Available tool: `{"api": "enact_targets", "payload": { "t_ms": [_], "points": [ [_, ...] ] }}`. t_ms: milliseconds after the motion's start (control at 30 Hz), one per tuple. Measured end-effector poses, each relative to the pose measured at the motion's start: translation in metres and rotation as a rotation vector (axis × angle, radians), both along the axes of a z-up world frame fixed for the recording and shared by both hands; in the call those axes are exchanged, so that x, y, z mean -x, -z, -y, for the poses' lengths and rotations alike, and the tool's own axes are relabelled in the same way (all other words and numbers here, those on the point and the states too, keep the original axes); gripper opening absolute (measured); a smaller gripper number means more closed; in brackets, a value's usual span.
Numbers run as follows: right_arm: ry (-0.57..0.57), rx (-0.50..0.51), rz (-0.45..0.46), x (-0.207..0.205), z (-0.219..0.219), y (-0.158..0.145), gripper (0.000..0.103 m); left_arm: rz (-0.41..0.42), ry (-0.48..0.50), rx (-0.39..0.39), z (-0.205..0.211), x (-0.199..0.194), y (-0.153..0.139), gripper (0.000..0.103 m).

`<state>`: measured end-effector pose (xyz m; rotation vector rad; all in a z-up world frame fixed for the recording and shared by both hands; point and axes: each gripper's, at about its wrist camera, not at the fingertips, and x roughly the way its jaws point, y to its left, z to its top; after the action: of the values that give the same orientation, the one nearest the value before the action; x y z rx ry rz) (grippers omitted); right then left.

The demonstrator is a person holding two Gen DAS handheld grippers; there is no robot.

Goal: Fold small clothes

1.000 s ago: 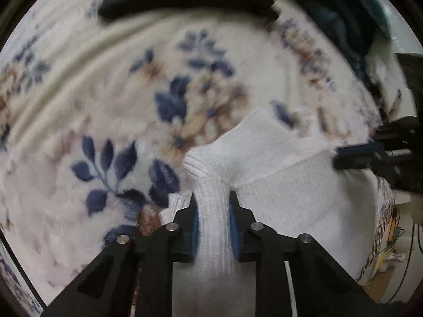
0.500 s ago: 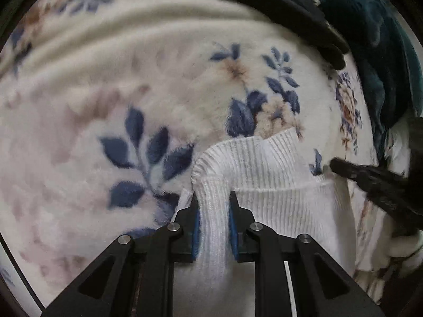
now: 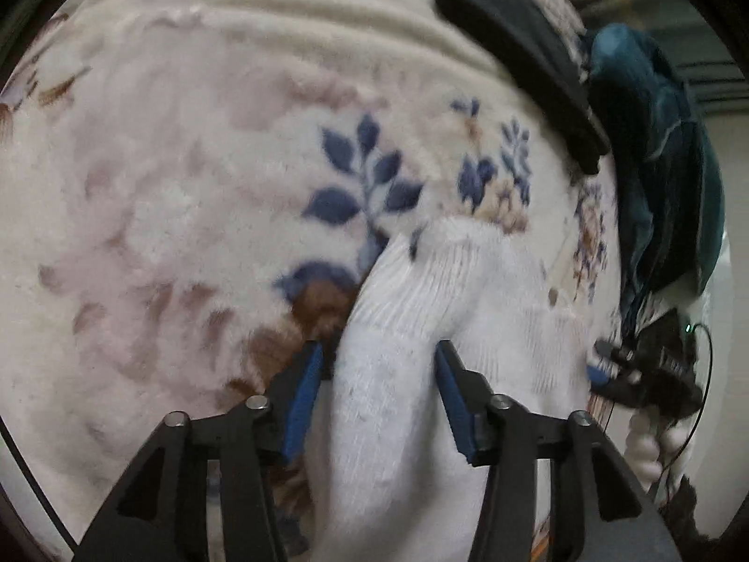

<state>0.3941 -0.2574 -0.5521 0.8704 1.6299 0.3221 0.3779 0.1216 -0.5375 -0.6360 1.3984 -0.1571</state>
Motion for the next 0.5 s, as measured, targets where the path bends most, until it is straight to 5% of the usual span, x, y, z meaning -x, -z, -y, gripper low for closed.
{"api": "enact_targets", "payload": {
  "t_ms": [33, 100, 267, 367, 433, 500],
  "points": [
    [-0.005, -0.009, 0.009, 0.001, -0.007, 0.003, 0.054, 0.024, -0.004, -0.015, 0.001, -0.001, -0.004, 0.012],
    [-0.033, 0.006, 0.060, 0.002, -0.025, -0.001, 0.005, 0.057, -0.033, -0.046, 0.002, -0.001, -0.013, 0.011],
    [-0.055, 0.205, 0.176, -0.005, -0.042, -0.023, 0.004, -0.023, -0.163, -0.055, -0.018, 0.006, 0.005, 0.011],
    [-0.069, 0.193, 0.114, -0.013, -0.038, -0.009, 0.004, -0.071, -0.155, -0.046, -0.014, 0.009, 0.005, 0.016],
    [-0.110, 0.169, 0.078, -0.013, -0.045, -0.005, 0.005, -0.085, -0.127, -0.094, -0.005, 0.012, -0.008, 0.035],
    [-0.157, 0.190, 0.088, -0.011, -0.051, -0.014, 0.009, -0.075, -0.099, -0.130, 0.004, 0.019, -0.026, 0.040]
  ]
}}
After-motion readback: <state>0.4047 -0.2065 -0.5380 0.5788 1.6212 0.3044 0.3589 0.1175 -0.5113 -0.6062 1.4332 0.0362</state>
